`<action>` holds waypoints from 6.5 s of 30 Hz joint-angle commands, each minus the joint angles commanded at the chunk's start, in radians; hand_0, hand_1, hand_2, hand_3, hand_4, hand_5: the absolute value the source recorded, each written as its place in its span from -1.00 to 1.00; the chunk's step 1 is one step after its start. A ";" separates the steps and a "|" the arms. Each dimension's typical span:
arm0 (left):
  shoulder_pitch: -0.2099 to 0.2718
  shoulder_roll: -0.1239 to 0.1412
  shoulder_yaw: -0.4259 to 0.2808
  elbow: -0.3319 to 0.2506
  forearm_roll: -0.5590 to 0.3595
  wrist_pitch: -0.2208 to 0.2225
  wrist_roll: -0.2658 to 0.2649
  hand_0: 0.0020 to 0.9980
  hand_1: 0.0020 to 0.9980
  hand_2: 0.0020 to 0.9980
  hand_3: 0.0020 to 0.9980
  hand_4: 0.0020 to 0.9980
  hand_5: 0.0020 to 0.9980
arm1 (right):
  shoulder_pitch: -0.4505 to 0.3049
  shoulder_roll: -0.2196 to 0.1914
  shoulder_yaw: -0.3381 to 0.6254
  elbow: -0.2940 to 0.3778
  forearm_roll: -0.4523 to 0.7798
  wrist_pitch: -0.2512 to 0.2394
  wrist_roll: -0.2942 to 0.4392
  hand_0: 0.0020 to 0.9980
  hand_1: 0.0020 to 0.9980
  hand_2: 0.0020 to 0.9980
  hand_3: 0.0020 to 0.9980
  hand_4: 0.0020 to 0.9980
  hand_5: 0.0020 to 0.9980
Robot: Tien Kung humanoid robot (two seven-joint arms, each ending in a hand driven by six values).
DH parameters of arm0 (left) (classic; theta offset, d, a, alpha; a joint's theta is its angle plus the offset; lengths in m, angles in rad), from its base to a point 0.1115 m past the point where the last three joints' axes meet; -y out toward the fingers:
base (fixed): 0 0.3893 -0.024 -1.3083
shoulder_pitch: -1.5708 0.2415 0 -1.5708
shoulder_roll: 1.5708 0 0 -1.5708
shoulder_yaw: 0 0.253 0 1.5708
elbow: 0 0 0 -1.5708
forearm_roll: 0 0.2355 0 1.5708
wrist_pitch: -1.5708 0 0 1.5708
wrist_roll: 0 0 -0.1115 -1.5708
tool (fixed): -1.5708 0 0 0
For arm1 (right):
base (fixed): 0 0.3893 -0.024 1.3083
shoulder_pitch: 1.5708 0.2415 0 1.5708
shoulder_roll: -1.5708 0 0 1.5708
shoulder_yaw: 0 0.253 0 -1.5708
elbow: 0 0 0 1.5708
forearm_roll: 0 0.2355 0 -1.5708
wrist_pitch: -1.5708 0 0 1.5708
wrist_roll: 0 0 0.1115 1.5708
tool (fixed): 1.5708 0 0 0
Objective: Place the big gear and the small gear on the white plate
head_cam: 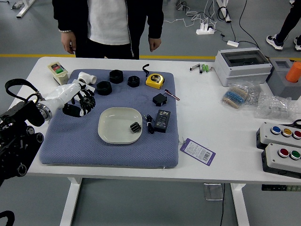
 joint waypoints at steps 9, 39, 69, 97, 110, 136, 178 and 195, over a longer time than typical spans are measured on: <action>0.083 0.048 0.069 -0.184 0.000 -0.017 0.016 -0.33 -0.21 -0.11 0.09 0.04 -1.00 | 0.000 0.000 0.003 -0.001 -0.003 0.003 -0.001 0.38 0.38 0.45 0.12 0.58 0.36; 0.071 -0.036 0.209 -0.152 0.000 0.007 0.034 -0.32 -0.16 -0.03 0.10 -0.01 -1.00 | 0.007 -0.002 -0.001 0.000 -0.005 0.001 0.004 0.38 0.38 0.45 0.12 0.58 0.36; 0.058 -0.052 0.155 -0.167 0.000 0.043 0.038 0.10 0.32 0.43 0.21 0.97 -0.70 | -0.004 -0.002 -0.010 0.000 -0.002 0.000 0.005 0.38 0.38 0.45 0.12 0.58 0.36; 0.451 -0.186 -0.542 -0.134 -0.442 0.442 0.080 0.15 0.15 0.29 0.15 0.47 -0.69 | 0.000 0.002 0.001 0.000 -0.011 0.005 0.004 0.37 0.38 0.45 0.12 0.58 0.36; 0.440 -0.179 -0.551 -0.188 -0.986 0.322 -0.028 0.17 0.23 0.38 0.14 0.45 -0.48 | 0.002 0.003 0.003 0.000 -0.013 0.005 0.003 0.37 0.38 0.45 0.12 0.58 0.36; 0.450 -0.190 -0.455 -0.293 -1.260 -0.152 0.222 0.65 0.69 0.75 0.67 0.74 0.80 | -0.009 0.005 -0.008 0.001 -0.009 0.002 0.002 0.37 0.38 0.45 0.12 0.58 0.36; 0.446 -0.205 -0.453 -0.303 -1.178 -0.124 0.160 0.70 0.75 0.83 0.84 0.75 0.85 | 0.000 0.001 0.007 0.002 -0.014 -0.001 0.006 0.39 0.37 0.45 0.12 0.58 0.36; 0.443 -0.212 -0.459 -0.289 -1.167 -0.128 0.163 0.70 0.74 0.84 0.84 0.75 0.85 | 0.001 0.000 0.008 0.001 -0.016 -0.002 0.007 0.39 0.37 0.45 0.12 0.58 0.36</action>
